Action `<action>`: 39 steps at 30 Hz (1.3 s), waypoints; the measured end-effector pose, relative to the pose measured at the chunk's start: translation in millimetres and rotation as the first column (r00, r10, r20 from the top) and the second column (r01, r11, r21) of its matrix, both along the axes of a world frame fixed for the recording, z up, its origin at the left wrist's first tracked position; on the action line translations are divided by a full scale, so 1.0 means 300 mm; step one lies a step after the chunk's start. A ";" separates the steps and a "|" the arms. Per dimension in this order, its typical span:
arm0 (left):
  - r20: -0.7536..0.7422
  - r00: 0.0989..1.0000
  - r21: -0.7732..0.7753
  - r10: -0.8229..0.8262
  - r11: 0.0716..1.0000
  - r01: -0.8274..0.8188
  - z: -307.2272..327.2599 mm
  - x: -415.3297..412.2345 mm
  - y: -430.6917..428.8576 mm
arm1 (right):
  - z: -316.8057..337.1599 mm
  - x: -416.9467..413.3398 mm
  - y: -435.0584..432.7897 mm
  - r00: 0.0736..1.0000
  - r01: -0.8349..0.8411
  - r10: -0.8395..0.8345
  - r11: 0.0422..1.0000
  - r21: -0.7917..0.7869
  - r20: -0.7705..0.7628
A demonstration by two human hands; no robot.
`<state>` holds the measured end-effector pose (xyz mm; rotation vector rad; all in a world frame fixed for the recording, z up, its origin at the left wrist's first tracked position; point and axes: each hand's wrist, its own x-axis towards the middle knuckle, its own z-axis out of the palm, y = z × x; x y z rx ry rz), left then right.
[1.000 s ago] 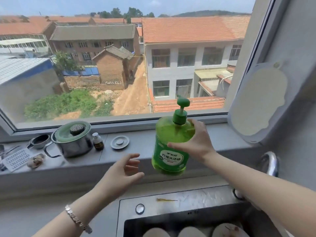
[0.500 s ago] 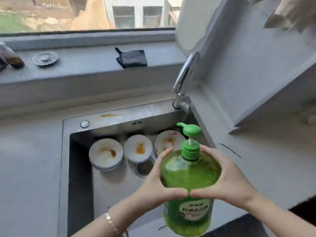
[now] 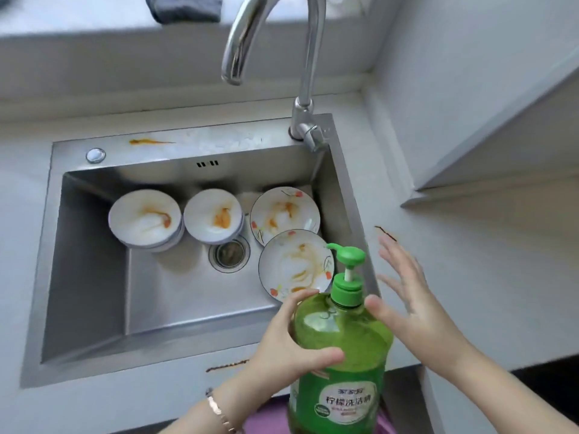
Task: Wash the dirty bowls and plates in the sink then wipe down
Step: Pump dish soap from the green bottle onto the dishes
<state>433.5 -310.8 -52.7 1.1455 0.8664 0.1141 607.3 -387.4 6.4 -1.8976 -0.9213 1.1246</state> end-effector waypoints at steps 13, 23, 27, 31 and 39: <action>-0.112 0.992 -0.035 -0.061 0.998 0.058 -0.069 0.049 0.034 | -0.195 0.033 0.161 0.912 -0.092 -0.006 0.971 0.219 0.411; -0.137 0.984 -0.077 -0.110 0.992 0.100 -0.087 0.068 0.054 | -0.236 -0.004 0.159 0.855 0.019 -0.135 0.973 0.229 0.501; -0.157 0.977 -0.075 -0.146 0.988 0.135 -0.096 0.062 0.063 | -0.225 -0.014 0.158 0.845 0.033 -0.141 0.976 0.213 0.516; -0.157 0.973 -0.087 -0.171 0.984 0.159 -0.096 0.065 0.062 | -0.216 -0.020 0.144 0.822 0.048 -0.158 0.976 0.210 0.547; -0.144 0.974 -0.090 -0.175 0.982 0.163 -0.078 0.089 0.069 | -0.193 -0.010 0.129 0.826 0.067 -0.154 0.982 0.178 0.542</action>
